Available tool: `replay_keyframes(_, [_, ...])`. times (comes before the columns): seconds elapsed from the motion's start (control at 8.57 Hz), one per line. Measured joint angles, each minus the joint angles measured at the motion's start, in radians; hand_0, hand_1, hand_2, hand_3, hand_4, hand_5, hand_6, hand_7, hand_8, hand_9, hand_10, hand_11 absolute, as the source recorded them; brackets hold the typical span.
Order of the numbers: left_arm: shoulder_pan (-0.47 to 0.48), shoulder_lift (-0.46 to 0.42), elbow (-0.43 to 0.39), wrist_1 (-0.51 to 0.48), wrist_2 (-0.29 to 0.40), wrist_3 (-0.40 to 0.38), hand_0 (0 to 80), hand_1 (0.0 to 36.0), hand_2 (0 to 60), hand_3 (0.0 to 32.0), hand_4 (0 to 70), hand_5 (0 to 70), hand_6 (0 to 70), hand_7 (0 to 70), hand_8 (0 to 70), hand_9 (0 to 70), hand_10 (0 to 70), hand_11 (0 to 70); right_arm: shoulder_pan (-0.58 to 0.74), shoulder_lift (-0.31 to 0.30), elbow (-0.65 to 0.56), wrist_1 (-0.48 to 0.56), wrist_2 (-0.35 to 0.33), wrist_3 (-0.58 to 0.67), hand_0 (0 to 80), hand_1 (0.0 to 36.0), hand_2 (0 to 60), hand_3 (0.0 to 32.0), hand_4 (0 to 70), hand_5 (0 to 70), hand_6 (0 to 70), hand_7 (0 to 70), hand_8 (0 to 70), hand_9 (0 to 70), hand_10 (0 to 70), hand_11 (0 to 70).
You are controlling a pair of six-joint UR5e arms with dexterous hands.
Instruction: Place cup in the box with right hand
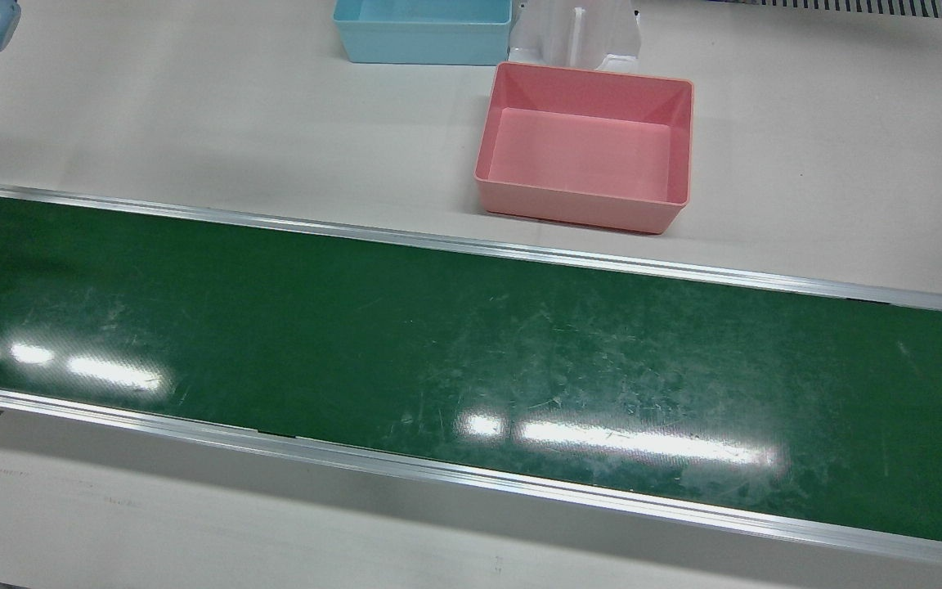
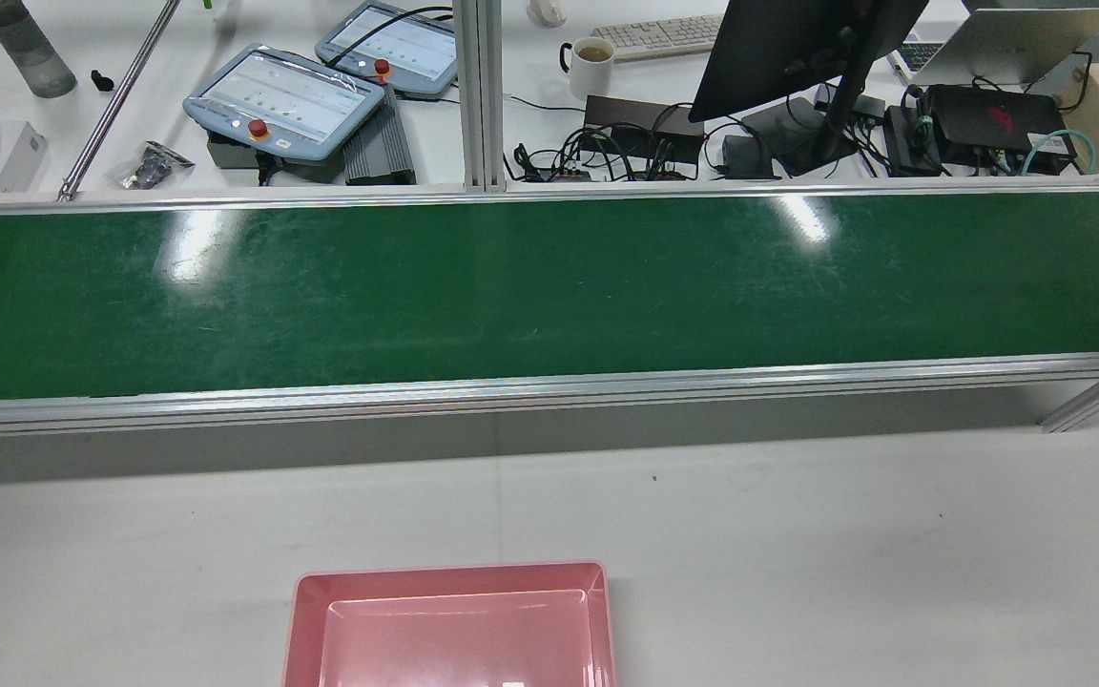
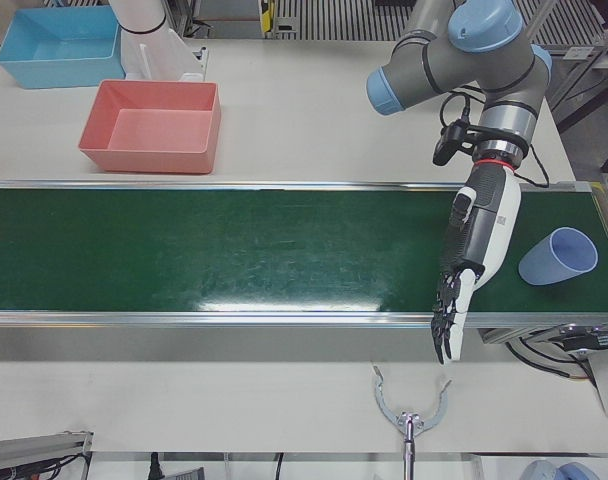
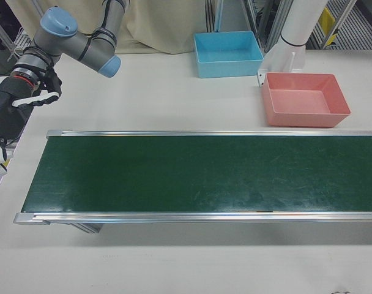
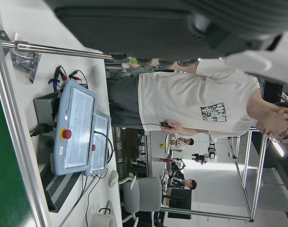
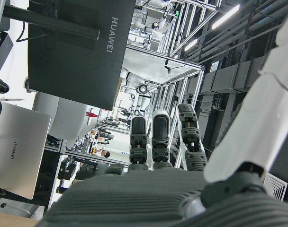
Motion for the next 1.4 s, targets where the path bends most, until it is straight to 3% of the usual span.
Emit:
replay_keyframes(0.12, [0.0,0.0,0.0,0.0,0.0,0.0,0.0,0.0,0.0,0.0,0.0,0.0,0.0,0.0,0.0,0.0,0.0,0.0,-0.013,-0.001,-0.001,-0.001,0.003,-0.007,47.8,6.1,0.0,0.0,18.9,3.9,13.7,64.3,11.8,27.8,0.0,0.0])
replay_keyframes(0.23, [0.0,0.0,0.0,0.0,0.0,0.0,0.0,0.0,0.0,0.0,0.0,0.0,0.0,0.0,0.0,0.0,0.0,0.0,-0.029,0.002,0.011,-0.008,0.022,-0.024,41.6,12.5,25.1,0.0,8.2,3.6,13.4,63.5,11.3,27.2,0.0,0.0])
replay_keyframes(0.35, [0.0,0.0,0.0,0.0,0.0,0.0,0.0,0.0,0.0,0.0,0.0,0.0,0.0,0.0,0.0,0.0,0.0,0.0,-0.052,0.006,0.055,-0.056,0.056,-0.045,38.3,17.2,41.2,0.0,0.3,3.4,12.6,60.0,10.8,25.9,0.0,0.0])
replay_keyframes(0.58, [0.0,0.0,0.0,0.0,0.0,0.0,0.0,0.0,0.0,0.0,0.0,0.0,0.0,0.0,0.0,0.0,0.0,0.0,-0.102,0.038,0.175,-0.244,0.108,-0.061,38.2,17.1,41.4,0.0,2.3,3.2,12.7,61.5,10.1,25.3,0.0,0.0])
replay_keyframes(0.82, [0.001,0.0,0.0,0.0,0.0,0.0,0.0,0.0,0.0,0.0,0.0,0.0,0.0,0.0,0.0,0.0,0.0,0.0,-0.194,0.137,0.236,-0.401,0.15,-0.065,38.4,17.2,41.5,0.0,3.4,3.1,12.7,61.7,10.4,25.7,0.0,0.0])
replay_keyframes(1.17, [0.0,-0.001,0.0,0.001,0.0,0.0,0.0,0.0,0.0,0.0,0.0,0.0,0.0,0.0,0.0,0.0,0.0,0.0,-0.436,0.246,0.348,-0.556,0.322,-0.067,37.9,16.9,40.7,0.0,1.0,3.2,12.4,60.2,10.7,26.0,0.0,0.0])
replay_keyframes(1.28, [0.0,-0.001,0.0,0.002,0.0,0.0,0.0,0.0,0.0,0.0,0.0,0.0,0.0,0.0,0.0,0.0,0.0,0.0,-0.514,0.255,0.378,-0.578,0.38,-0.068,37.1,15.6,38.0,0.0,3.1,2.8,12.9,62.7,11.0,26.8,0.0,0.0])
replay_keyframes(1.4, [0.001,-0.001,0.0,0.003,0.0,0.0,0.0,0.0,0.0,0.0,0.0,0.0,0.0,0.0,0.0,0.0,0.0,0.0,-0.575,0.26,0.405,-0.589,0.421,-0.078,31.5,12.4,31.3,0.0,4.3,2.2,13.3,65.2,11.4,27.9,0.0,0.0])
